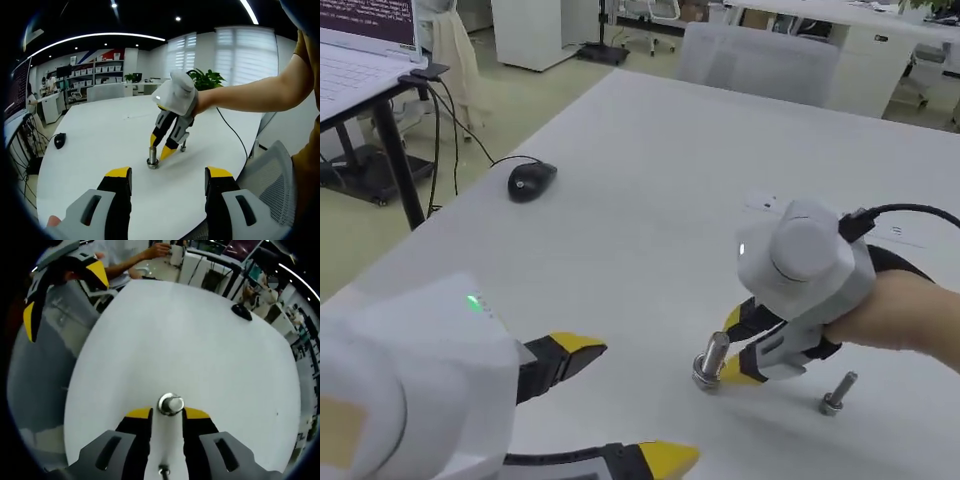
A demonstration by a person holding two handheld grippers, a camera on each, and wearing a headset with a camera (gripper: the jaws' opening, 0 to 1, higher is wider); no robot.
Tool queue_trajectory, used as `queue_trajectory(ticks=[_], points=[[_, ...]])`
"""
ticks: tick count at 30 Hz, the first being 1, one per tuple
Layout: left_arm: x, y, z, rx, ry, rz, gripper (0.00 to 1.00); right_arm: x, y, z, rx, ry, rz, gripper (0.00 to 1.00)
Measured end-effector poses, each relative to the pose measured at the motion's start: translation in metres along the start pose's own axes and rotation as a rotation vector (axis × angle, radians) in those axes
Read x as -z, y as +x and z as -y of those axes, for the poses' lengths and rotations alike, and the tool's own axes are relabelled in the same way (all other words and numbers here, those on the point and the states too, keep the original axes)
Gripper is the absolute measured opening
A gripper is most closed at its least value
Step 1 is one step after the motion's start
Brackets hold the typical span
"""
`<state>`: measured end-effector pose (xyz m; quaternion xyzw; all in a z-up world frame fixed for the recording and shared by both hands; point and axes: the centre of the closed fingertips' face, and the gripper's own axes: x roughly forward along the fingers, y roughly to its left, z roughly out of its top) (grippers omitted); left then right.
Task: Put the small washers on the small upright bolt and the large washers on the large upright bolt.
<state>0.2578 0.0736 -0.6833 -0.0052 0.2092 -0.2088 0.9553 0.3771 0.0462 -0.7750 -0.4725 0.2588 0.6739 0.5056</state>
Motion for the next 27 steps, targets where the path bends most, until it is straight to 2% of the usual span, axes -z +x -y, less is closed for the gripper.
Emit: queue_trajectory(ticks=[5, 6, 9, 11, 15, 20, 21, 22, 24, 25, 26, 27], points=[[-0.005, 0.002, 0.004, 0.020, 0.024, 0.002, 0.58, 0.003, -0.016, -0.005, 0.044, 0.043, 0.043, 0.24], [-0.006, 0.002, 0.005, 0.024, 0.028, 0.002, 0.58, 0.004, -0.020, -0.006, 0.066, 0.055, 0.055, 0.24], [-0.008, 0.002, 0.007, 0.031, 0.043, 0.003, 0.58, 0.001, -0.038, -0.010, 0.145, 0.085, 0.144, 0.23], [-0.011, 0.001, 0.006, 0.030, 0.049, 0.013, 0.58, 0.000, -0.049, -0.018, 0.170, 0.114, 0.200, 0.23], [-0.010, -0.001, 0.006, 0.040, 0.063, 0.005, 0.58, 0.013, -0.066, -0.035, 0.220, 0.155, 0.244, 0.23], [-0.014, -0.002, 0.013, 0.086, 0.063, 0.027, 0.58, 0.026, -0.081, -0.057, 0.236, 0.250, 0.326, 0.23], [-0.014, -0.002, 0.015, 0.096, 0.070, 0.025, 0.58, 0.025, -0.085, -0.062, 0.235, 0.246, 0.364, 0.23], [-0.015, -0.002, 0.016, 0.100, 0.075, 0.026, 0.58, 0.028, -0.091, -0.065, 0.265, 0.293, 0.403, 0.23], [-0.023, -0.003, 0.021, 0.130, 0.082, 0.062, 0.58, 0.025, -0.101, -0.076, 0.271, 0.284, 0.496, 0.23], [-0.026, -0.004, 0.024, 0.144, 0.072, 0.071, 0.58, 0.025, -0.107, -0.079, 0.293, 0.297, 0.546, 0.23], [-0.027, -0.004, 0.025, 0.154, 0.074, 0.078, 0.58, 0.027, -0.114, -0.086, 0.307, 0.332, 0.600, 0.24], [-0.027, -0.004, 0.026, 0.160, 0.079, 0.080, 0.58, 0.028, -0.118, -0.092, 0.296, 0.355, 0.634, 0.25]])
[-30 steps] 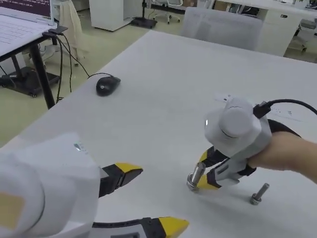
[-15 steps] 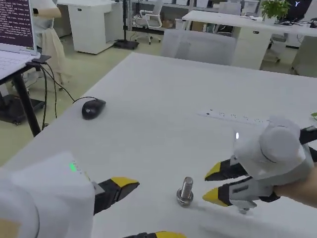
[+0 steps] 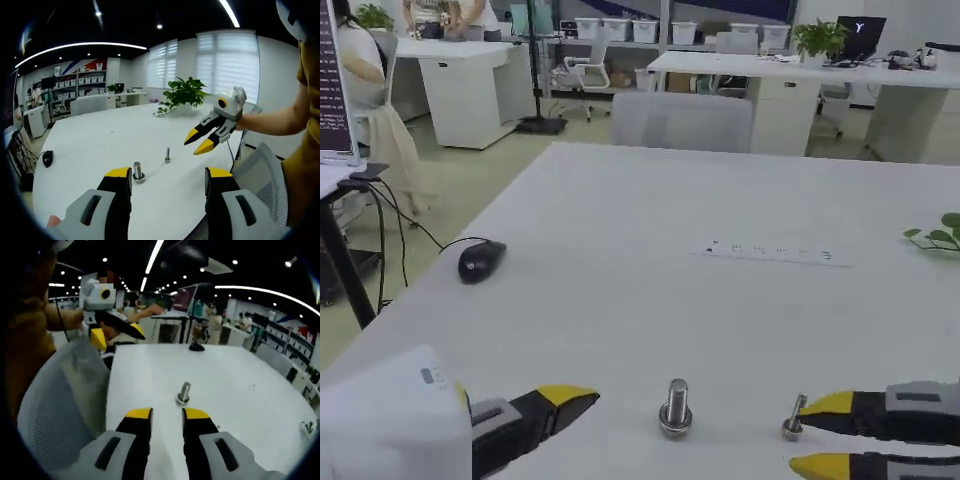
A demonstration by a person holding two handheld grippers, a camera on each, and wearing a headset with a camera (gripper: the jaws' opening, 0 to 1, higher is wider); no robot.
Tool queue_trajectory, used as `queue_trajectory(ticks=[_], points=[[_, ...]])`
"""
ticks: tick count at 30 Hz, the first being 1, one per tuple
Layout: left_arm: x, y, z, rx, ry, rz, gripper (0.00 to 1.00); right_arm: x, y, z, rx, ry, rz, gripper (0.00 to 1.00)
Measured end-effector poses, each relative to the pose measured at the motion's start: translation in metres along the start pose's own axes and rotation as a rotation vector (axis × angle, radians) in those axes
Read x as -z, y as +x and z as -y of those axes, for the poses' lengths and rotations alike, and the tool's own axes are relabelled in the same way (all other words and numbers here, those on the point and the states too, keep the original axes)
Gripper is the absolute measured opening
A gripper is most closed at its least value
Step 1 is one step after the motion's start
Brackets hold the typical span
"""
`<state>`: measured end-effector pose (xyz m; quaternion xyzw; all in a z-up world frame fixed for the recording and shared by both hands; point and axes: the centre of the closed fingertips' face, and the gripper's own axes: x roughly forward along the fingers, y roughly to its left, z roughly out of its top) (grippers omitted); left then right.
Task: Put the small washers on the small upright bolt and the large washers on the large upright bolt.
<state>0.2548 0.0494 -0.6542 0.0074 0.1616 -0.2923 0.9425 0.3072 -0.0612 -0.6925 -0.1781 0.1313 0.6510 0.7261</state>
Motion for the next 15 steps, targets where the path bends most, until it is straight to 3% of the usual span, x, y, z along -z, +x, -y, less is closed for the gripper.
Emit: queue_trajectory(ticks=[4, 8, 15], points=[[0.004, 0.000, 0.006, 0.045, 0.005, -0.008, 0.58, 0.012, -0.022, -0.013, 0.026, 0.125, 0.054, 0.28], [0.008, -0.001, 0.011, 0.080, 0.007, -0.016, 0.58, 0.023, -0.029, -0.025, 0.054, 0.164, 0.067, 0.30], [0.012, -0.009, 0.019, 0.113, 0.009, -0.033, 0.58, 0.013, -0.026, -0.041, 0.088, 0.250, 0.178, 0.33]])
